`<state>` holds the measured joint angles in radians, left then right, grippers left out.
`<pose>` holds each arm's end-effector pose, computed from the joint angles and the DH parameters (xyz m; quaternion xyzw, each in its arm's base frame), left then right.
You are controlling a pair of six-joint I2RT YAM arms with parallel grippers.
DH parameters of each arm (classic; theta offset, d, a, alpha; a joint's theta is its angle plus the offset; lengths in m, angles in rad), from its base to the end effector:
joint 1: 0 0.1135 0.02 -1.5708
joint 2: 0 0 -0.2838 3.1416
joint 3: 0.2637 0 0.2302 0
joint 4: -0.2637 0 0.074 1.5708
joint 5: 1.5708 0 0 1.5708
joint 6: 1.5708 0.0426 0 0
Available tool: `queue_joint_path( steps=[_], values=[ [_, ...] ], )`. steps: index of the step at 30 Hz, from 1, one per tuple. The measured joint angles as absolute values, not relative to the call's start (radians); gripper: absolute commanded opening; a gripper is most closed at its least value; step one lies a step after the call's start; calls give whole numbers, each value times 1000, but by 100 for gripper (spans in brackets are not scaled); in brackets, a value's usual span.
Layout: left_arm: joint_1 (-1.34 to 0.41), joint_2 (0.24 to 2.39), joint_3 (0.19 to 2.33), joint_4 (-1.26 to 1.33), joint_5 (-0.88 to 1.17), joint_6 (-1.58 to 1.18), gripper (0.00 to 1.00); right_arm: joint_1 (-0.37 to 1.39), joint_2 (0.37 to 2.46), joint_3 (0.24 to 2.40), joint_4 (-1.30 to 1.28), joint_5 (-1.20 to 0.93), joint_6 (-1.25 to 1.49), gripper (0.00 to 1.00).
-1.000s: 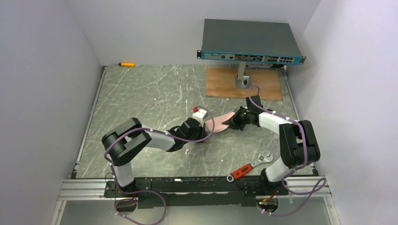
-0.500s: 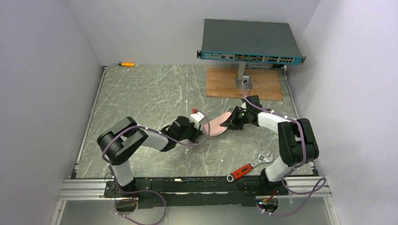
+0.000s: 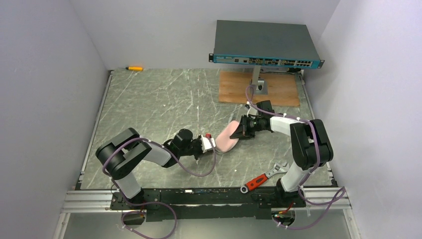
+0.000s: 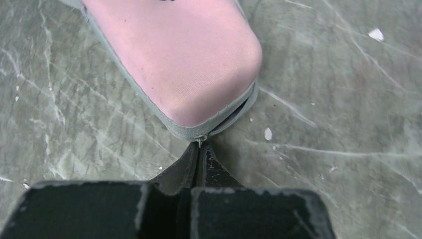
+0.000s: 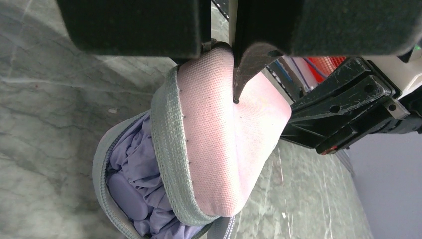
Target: Open the umbrella
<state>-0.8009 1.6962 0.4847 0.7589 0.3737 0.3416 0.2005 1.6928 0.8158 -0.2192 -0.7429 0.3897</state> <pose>0.1921 -0.2205 0.1584 0.5333 0.6474 -0.2720 0.4717 0.2794 0.0862 0.1690 0.0006 0.9097 0.4012 0.1070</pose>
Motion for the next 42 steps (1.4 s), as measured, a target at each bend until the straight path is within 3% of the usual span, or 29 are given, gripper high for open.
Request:
queue_joint_path(
  steps=[24, 38, 40, 41, 42],
  values=[
    [-726, 1663, 464, 752, 458, 456, 0, 329, 1670, 826, -287, -749, 289, 0],
    [-708, 1790, 684, 572, 465, 340, 0, 394, 1674, 840, -358, -776, 219, 0],
    [-706, 1792, 699, 554, 461, 317, 32, 385, 1673, 840, -355, -772, 231, 0],
    [-706, 1792, 705, 550, 457, 315, 47, 379, 1673, 840, -353, -772, 237, 7],
    [-702, 1792, 716, 547, 439, 305, 56, 368, 1674, 840, -354, -775, 244, 14]
  ],
)
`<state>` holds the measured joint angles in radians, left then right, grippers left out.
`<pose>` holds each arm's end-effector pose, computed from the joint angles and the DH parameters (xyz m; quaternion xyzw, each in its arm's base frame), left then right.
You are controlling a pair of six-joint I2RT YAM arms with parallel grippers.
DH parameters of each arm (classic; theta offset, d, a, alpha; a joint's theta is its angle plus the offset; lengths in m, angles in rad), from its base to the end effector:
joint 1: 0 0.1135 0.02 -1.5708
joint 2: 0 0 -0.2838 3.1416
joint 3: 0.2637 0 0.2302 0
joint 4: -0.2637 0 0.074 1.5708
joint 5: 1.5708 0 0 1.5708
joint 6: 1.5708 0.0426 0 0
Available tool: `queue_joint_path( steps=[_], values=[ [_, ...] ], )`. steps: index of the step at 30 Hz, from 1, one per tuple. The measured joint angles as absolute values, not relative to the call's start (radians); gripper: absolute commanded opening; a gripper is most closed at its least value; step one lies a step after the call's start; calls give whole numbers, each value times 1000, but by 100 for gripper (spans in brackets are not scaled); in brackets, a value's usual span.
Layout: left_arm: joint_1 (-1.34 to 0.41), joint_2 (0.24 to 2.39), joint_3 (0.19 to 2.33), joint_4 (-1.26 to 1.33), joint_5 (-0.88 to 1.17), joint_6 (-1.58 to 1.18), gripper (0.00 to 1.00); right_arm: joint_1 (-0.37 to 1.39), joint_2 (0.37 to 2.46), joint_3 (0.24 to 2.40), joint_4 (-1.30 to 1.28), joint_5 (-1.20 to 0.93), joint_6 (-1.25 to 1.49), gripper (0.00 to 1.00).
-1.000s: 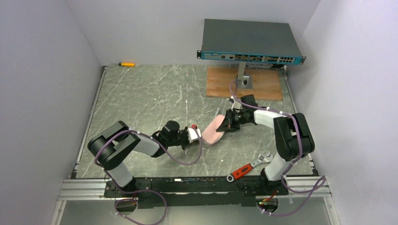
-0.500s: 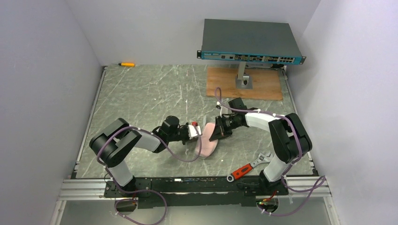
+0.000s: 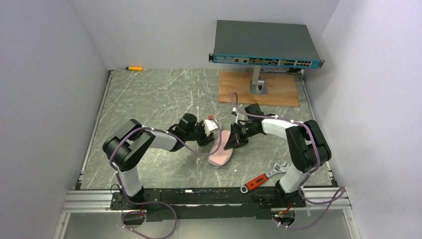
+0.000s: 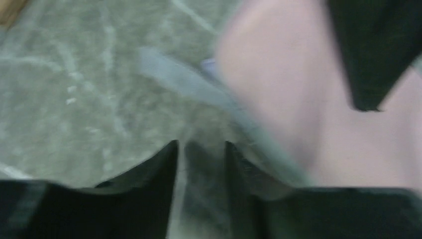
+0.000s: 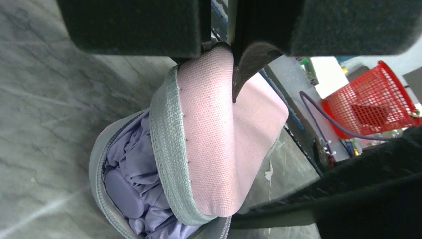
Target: Open the umbrella
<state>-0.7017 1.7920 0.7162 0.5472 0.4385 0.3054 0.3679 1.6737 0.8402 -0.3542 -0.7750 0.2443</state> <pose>0.2464 -0.2319 0.1665 0.5033 0.6892 -0.2806 0.4393 0.2524 0.1292 0.1747 -0.1279 0.9027 0.4068 0.0563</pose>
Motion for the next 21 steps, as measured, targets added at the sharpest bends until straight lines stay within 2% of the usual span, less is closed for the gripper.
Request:
queue_joint_path(
  steps=[1, 3, 4, 7, 15, 21],
  values=[
    [-693, 1791, 726, 545, 419, 307, 70, 355, 1674, 840, -364, -785, 249, 25],
    [-653, 1774, 741, 527, 391, 289, 87, 334, 1680, 840, -382, -797, 262, 43],
    [-633, 1753, 741, 509, 385, 281, 92, 327, 1683, 841, -389, -805, 268, 48],
    [-572, 1645, 726, 438, 367, 265, 95, 316, 1684, 842, -396, -817, 276, 61],
    [-539, 1283, 663, 262, 367, 273, 97, 315, 1651, 854, -395, -862, 297, 60],
    [-538, 1151, 626, 157, 368, 290, 99, 330, 1610, 864, -390, -902, 318, 61]
  ],
)
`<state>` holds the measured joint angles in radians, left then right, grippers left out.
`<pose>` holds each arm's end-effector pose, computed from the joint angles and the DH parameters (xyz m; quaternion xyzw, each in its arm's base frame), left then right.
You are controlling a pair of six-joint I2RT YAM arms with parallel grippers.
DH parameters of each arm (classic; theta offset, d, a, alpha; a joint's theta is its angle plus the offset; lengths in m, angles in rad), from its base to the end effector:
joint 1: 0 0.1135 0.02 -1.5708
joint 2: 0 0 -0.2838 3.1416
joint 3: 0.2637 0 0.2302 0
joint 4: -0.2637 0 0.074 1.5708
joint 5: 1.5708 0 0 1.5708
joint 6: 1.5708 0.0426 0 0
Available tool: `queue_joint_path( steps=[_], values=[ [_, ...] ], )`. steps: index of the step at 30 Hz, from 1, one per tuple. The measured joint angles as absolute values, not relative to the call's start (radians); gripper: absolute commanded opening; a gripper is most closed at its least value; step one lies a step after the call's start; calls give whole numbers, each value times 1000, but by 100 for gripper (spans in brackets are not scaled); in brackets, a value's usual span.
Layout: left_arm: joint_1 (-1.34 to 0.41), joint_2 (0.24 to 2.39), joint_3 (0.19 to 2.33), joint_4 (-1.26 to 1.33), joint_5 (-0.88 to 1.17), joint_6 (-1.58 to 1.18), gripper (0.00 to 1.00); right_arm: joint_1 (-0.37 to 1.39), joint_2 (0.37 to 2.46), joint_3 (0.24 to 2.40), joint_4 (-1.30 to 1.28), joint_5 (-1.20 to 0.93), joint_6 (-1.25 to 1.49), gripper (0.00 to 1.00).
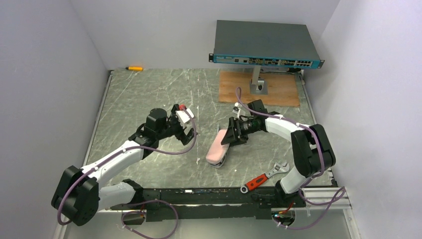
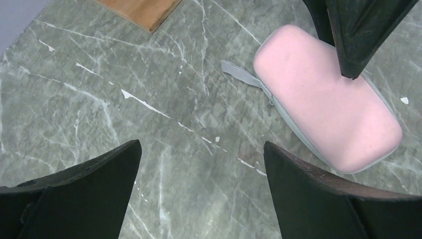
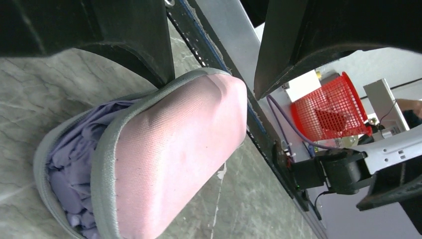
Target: Open the umbrella
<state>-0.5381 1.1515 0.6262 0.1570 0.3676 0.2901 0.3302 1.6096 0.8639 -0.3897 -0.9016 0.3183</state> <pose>0.1922 -0.1325 0.2722 0.4209 0.7006 -0.2183 0.5332 0.2515 0.1215 0.1993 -0.0993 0.8783 0.4652 0.0487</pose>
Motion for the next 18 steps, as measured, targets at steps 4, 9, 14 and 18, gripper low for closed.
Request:
queue_joint_path(
  steps=[4, 9, 14, 18],
  values=[
    [-538, 1123, 625, 113, 371, 294, 99, 355, 1610, 885, -365, -909, 345, 63],
    [-548, 1113, 625, 83, 405, 294, 90, 406, 1674, 981, -298, -909, 389, 64],
    [-612, 1103, 625, 63, 417, 299, 81, 448, 1762, 1047, -215, -897, 442, 67],
    [-645, 1119, 625, 64, 425, 236, 82, 481, 1850, 1099, -186, -876, 450, 86]
  ],
)
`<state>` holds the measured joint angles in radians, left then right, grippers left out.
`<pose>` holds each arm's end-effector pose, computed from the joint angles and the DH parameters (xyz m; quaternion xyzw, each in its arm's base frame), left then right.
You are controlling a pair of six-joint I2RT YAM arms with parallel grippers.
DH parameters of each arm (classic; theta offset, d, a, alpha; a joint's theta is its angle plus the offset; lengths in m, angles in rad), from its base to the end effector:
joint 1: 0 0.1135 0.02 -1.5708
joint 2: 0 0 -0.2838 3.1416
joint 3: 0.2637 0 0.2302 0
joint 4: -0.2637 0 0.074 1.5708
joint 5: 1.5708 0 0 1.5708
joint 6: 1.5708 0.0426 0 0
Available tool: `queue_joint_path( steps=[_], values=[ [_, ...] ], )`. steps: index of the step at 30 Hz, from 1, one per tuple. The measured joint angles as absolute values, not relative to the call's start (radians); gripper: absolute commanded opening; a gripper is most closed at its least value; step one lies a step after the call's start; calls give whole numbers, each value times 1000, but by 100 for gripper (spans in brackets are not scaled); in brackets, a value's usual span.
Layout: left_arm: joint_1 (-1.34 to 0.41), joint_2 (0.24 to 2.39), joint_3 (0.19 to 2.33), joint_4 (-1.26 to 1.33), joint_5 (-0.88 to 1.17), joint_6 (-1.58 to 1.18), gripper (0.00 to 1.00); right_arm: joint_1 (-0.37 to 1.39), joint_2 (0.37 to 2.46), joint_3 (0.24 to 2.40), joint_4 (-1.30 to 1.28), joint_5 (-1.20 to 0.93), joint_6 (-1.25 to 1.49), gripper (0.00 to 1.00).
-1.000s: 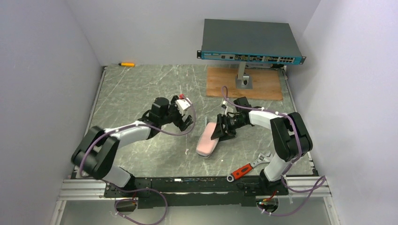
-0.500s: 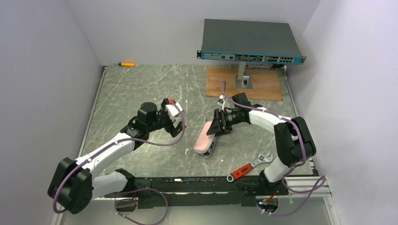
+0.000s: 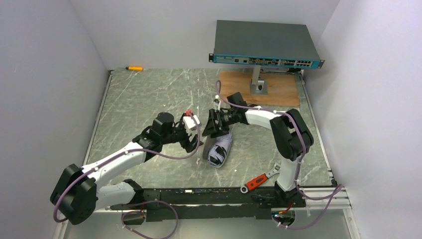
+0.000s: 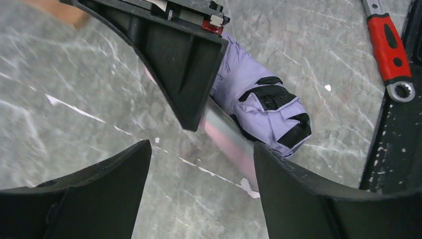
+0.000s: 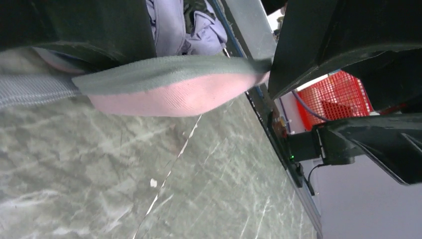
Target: Open the umbrella
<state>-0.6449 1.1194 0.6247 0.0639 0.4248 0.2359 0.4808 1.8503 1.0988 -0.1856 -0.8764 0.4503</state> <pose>0.1675 -0.1480 0.2691 0.4537 0.6960 -0.2809 0.4805 0.3055 0.1963 0.1968 -0.1453 0.8583 0.4869 0.0711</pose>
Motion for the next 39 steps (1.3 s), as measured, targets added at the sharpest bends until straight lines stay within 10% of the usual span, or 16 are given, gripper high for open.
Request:
queue_joint_path(
  steps=[8, 20, 39],
  values=[
    [-616, 1282, 627, 91, 377, -35, 92, 489, 1895, 1174, -195, -861, 427, 100],
    [-550, 1416, 627, 79, 268, -123, 52, 352, 1604, 1150, -332, -852, 215, 98],
    [-512, 1489, 692, 82, 366, -144, 48, 562, 1423, 1100, -793, -679, -1165, 93]
  ],
)
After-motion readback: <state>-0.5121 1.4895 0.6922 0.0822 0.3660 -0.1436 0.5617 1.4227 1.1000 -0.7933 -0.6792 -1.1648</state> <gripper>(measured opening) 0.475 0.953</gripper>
